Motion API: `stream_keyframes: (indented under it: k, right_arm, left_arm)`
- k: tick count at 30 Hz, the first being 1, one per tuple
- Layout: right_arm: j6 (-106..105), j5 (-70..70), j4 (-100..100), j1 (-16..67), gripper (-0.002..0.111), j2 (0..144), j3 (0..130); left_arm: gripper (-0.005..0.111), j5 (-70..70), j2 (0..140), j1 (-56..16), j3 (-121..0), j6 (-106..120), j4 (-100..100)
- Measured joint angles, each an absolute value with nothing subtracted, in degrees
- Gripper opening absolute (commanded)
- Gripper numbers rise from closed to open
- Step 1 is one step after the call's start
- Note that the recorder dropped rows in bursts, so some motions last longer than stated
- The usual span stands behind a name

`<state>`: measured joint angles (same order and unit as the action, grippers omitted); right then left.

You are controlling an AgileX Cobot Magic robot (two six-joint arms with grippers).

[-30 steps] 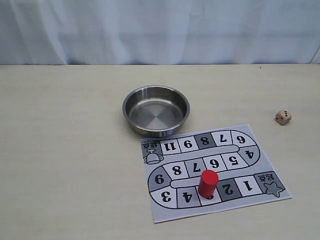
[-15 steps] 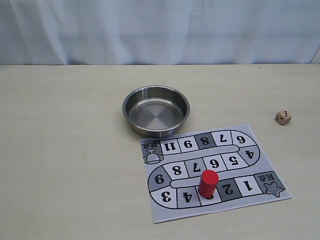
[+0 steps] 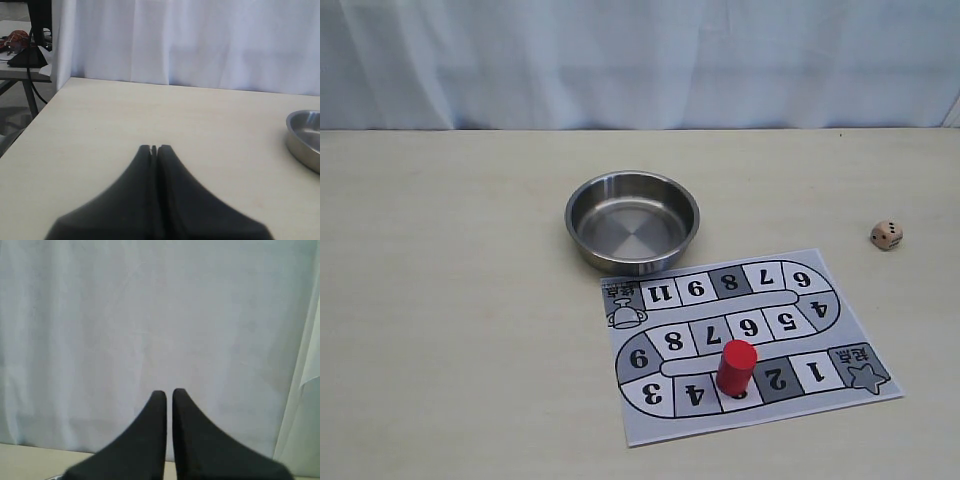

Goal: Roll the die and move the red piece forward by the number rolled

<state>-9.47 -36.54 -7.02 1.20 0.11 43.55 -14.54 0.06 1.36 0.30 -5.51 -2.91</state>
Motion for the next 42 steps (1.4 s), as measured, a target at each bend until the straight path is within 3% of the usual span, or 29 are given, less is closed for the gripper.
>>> stream_keyframes:
  k: [25,42]
  right_arm:
    - [-9.85,0.61,-6.92,1.2,0.004,0.22,1.11]
    - [0.0,-5.95,4.4,1.2,0.004,0.22,0.17]
  left_arm:
    - [0.0,-14.54,0.06,1.36,0.3,-5.51,-2.91]
    - [0.0,-14.54,0.06,1.36,0.3,-5.51,-2.91]
